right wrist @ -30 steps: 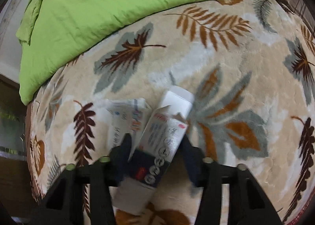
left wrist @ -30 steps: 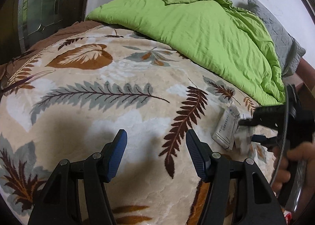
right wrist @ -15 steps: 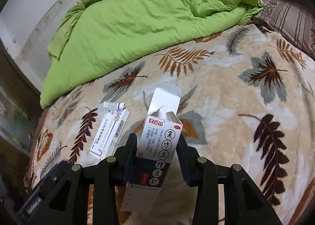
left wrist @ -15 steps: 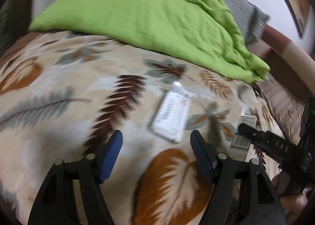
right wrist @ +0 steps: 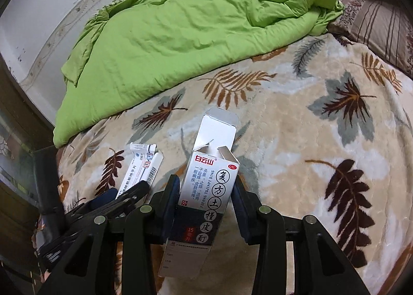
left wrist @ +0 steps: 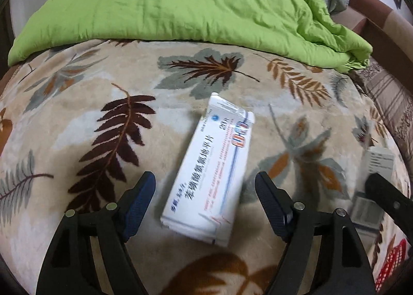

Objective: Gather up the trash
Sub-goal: 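Grasp the white medicine box with the right tool while the left tool approaches the flat white box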

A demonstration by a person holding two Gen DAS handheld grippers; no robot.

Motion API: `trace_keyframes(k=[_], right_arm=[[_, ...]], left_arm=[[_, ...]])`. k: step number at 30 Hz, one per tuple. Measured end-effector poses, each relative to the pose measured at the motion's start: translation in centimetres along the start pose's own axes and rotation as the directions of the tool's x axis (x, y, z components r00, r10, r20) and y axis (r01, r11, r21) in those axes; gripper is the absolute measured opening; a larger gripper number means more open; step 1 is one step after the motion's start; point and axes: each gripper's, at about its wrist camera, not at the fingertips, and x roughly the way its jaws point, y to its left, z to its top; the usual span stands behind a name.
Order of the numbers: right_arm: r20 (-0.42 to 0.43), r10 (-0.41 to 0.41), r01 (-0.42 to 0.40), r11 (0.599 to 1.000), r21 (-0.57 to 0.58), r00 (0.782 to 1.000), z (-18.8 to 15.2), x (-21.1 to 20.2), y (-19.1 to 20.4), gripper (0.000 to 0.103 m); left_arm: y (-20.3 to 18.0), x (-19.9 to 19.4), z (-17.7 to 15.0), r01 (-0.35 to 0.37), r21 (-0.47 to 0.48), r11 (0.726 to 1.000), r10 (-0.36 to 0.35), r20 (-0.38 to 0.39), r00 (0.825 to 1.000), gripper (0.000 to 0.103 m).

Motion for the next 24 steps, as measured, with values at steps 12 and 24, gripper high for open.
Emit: trace_keyframes(k=[12,24], right_arm=[[-0.011,-0.013,0.012,0.998,-0.066,1.0,-0.6,0.3,1.3,0.043],[-0.021,0.046,-0.049,0.983,-0.179,0.999,-2.4,-1.1,3.4,0.043]], left_arm=[[0.9,-1.2,-1.3,-0.064,-0.046,0.997,0.066,0.042,0.997,0.055],[2.0,-7.8,-4.6,-0.087,-0.117,0.989,0.102,0.127,0.987,0.054]])
